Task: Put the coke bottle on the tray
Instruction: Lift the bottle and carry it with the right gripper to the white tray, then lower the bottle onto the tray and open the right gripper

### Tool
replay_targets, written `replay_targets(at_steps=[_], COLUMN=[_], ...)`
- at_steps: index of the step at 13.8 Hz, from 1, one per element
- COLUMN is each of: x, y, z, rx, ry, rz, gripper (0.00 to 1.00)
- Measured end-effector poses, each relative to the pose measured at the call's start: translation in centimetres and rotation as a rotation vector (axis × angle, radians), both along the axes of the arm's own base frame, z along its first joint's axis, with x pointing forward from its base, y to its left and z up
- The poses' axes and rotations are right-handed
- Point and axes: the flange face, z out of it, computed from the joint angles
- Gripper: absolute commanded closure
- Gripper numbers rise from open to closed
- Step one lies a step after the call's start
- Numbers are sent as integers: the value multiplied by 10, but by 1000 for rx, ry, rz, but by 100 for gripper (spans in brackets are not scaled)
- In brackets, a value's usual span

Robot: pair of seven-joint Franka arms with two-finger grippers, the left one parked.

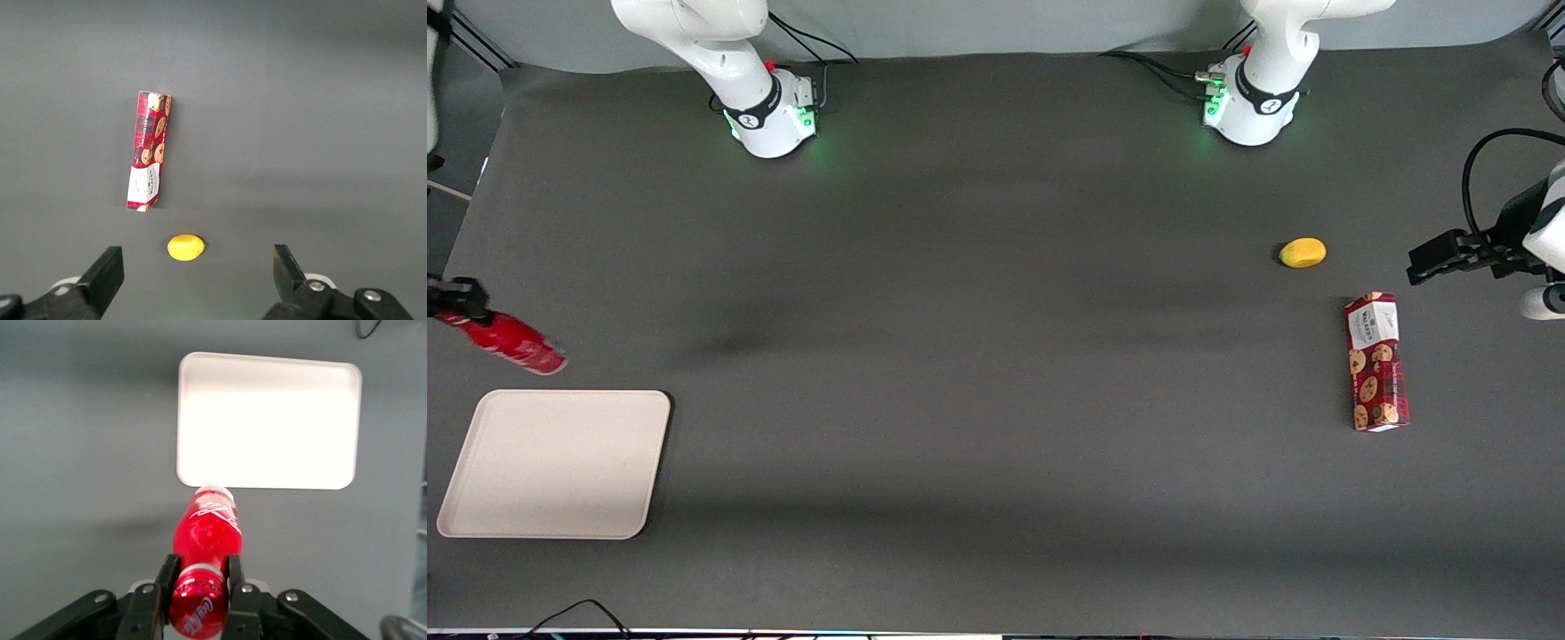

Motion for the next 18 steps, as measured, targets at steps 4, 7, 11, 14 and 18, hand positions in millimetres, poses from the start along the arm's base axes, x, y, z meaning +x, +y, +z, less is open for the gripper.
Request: replay_targets(at_steps=[4,7,11,14,18], x=[42,60,76,77,69], y=[-101,-170,-218,-240,-260], z=[-58,-112,-185,-225,-237], rx=[-56,4,46,36,33], ry=[-41,-58,-93,-106,-104], rz=[-5,-76,-107,-108,-116], gripper=[100,100,100,100,100])
